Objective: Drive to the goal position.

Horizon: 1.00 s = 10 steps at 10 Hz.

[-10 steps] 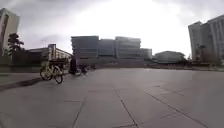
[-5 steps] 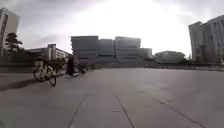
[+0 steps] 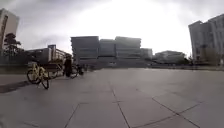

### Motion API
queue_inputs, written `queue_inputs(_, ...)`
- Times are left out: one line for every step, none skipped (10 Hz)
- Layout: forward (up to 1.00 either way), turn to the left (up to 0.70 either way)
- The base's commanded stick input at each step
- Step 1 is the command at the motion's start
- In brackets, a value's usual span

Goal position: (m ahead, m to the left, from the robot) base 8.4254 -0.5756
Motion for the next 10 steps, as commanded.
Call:
queue_inputs(0.85, 0.0)
queue_inputs(0.85, 0.0)
queue_inputs(0.85, 0.0)
queue_inputs(0.85, 0.0)
queue_inputs(0.85, 0.0)
queue_inputs(0.85, 0.0)
queue_inputs(0.85, 0.0)
queue_inputs(0.85, 0.0)
queue_inputs(0.85, 0.0)
queue_inputs(0.85, 0.0)
